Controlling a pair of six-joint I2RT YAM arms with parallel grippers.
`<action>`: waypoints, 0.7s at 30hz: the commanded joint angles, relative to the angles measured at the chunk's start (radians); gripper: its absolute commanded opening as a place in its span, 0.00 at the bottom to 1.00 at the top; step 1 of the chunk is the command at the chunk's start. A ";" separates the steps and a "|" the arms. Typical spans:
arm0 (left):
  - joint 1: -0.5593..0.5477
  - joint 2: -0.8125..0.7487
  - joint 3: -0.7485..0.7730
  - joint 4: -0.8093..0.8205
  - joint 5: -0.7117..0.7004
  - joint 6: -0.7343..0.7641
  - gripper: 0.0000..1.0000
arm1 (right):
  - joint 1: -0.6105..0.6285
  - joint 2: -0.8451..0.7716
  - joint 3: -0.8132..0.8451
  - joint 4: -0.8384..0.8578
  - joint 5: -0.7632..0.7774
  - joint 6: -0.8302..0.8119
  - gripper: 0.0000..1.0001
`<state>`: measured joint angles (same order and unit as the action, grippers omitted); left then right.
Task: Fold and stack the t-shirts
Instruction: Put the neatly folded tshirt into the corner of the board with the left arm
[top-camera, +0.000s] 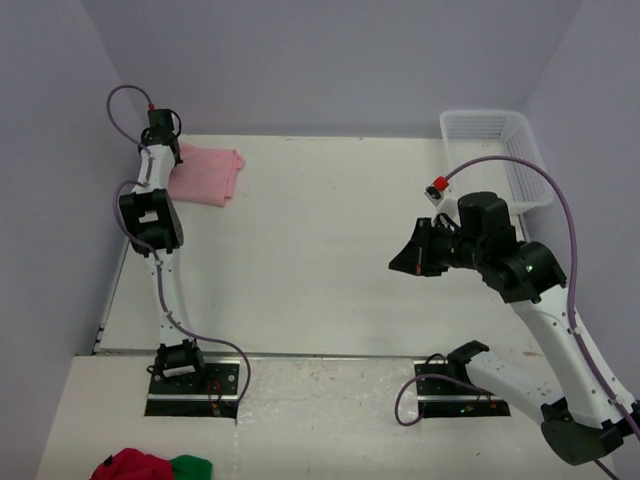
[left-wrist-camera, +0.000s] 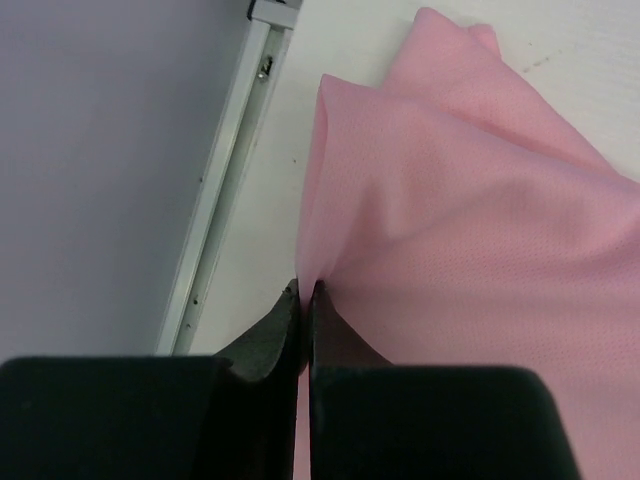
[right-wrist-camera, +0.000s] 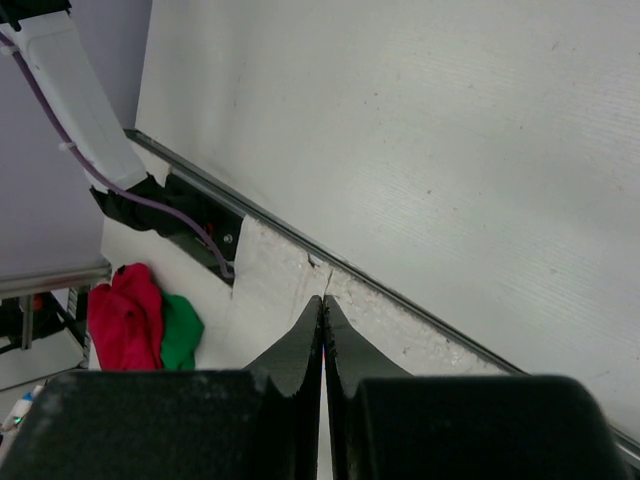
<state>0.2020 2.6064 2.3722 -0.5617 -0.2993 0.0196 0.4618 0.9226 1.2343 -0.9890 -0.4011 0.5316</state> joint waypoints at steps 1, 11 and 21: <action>0.022 0.006 0.019 0.100 -0.032 -0.010 0.00 | 0.000 -0.013 -0.016 -0.017 0.025 0.030 0.00; 0.034 -0.019 -0.033 0.226 0.022 -0.052 0.00 | 0.000 -0.018 -0.053 0.009 0.002 0.044 0.00; 0.036 0.004 -0.036 0.286 0.037 -0.084 0.19 | 0.000 -0.033 -0.114 0.024 0.005 0.038 0.00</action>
<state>0.2317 2.6186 2.3363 -0.3660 -0.2646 -0.0387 0.4618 0.9020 1.1362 -0.9836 -0.4019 0.5613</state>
